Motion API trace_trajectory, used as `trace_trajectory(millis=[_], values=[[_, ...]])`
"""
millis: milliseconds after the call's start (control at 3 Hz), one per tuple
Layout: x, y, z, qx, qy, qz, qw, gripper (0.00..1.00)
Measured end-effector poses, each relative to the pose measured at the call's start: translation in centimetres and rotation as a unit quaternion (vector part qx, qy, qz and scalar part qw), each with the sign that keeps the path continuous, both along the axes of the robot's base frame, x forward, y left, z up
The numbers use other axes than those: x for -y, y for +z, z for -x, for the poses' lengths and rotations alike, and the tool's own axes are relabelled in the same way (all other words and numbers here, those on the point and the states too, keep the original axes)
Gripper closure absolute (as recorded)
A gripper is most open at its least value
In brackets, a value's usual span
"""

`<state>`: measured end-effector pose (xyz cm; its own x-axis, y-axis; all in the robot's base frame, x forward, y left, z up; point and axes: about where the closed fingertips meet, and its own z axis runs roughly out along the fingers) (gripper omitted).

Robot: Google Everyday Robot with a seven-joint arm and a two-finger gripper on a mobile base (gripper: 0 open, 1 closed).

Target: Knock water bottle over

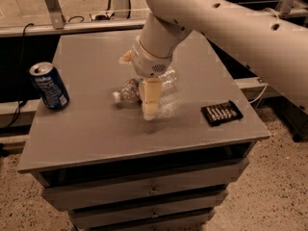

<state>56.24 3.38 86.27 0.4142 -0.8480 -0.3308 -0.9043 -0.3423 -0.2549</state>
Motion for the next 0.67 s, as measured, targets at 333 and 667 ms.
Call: trace_trajectory(millis=[333,667], values=[[0.17,0.26,0.36,-0.005,0.000,-0.009,0.9999,0.00],[0.69,0.42,0.47,-0.011,-0.004,-0.017,0.9998,0.00]])
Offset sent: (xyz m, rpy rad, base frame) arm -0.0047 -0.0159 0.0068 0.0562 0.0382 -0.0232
